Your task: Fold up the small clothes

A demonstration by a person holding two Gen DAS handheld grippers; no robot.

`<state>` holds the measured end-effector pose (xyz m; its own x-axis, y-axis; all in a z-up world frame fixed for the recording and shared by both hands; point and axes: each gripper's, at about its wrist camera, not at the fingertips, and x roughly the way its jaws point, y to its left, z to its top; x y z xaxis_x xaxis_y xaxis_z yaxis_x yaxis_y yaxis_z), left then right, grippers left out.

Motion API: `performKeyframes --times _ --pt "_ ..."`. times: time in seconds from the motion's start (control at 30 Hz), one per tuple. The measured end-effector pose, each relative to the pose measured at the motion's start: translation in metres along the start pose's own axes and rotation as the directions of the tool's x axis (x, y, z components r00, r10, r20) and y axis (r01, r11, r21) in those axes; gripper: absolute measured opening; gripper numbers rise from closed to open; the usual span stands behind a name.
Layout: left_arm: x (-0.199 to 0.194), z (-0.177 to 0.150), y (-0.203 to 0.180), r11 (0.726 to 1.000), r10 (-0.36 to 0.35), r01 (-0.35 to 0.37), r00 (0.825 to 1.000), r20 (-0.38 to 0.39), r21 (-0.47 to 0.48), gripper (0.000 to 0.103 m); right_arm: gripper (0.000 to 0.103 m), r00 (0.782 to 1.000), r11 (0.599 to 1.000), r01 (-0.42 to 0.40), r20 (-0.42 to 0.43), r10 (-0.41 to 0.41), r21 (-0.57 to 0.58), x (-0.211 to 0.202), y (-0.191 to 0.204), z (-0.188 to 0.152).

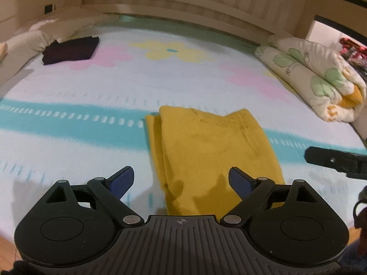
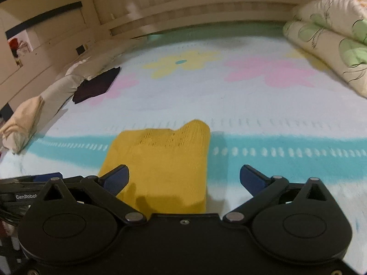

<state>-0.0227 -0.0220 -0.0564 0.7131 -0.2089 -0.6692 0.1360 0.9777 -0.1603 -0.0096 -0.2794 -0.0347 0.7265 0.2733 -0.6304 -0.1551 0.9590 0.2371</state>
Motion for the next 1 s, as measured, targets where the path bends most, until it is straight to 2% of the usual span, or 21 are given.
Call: performKeyframes --times 0.17,0.27,0.37,0.5,0.63,0.77,0.87,1.0 --pt "-0.023 -0.025 -0.009 1.000 0.016 -0.016 1.000 0.003 0.013 0.090 0.103 1.000 1.000 0.018 0.023 -0.019 0.009 -0.016 0.015 -0.024" --pt "-0.032 -0.035 -0.009 1.000 0.020 -0.020 0.999 0.028 -0.001 0.089 0.103 0.998 0.998 0.058 0.024 -0.058 0.012 -0.022 0.023 -0.037" --pt "-0.040 -0.041 -0.010 0.999 0.035 -0.033 0.998 0.054 -0.022 0.089 0.103 0.995 0.994 0.098 0.027 -0.097 -0.051 -0.026 0.037 -0.044" --pt "-0.050 -0.040 -0.017 0.995 0.102 -0.103 0.989 0.105 0.002 0.089 0.103 0.992 0.985 0.109 0.080 -0.099 -0.132 -0.037 0.058 -0.046" --pt "-0.057 -0.032 -0.029 0.984 0.174 -0.178 0.974 0.145 0.018 0.089 0.103 0.985 0.981 0.135 0.128 -0.117 -0.142 -0.046 0.069 -0.046" --pt "-0.063 -0.026 -0.041 0.970 0.233 -0.241 0.956 0.176 0.023 0.088 0.103 0.977 0.974 0.182 0.140 -0.163 -0.138 -0.048 0.076 -0.044" --pt "-0.064 -0.024 -0.047 0.960 0.277 -0.281 0.947 0.161 0.003 0.088 0.103 0.981 0.981 0.158 0.128 -0.144 -0.109 -0.051 0.074 -0.043" --pt "-0.066 -0.026 -0.046 0.960 0.282 -0.278 0.949 0.142 -0.042 0.088 0.102 0.991 0.993 0.102 0.099 -0.095 -0.059 -0.053 0.066 -0.044"
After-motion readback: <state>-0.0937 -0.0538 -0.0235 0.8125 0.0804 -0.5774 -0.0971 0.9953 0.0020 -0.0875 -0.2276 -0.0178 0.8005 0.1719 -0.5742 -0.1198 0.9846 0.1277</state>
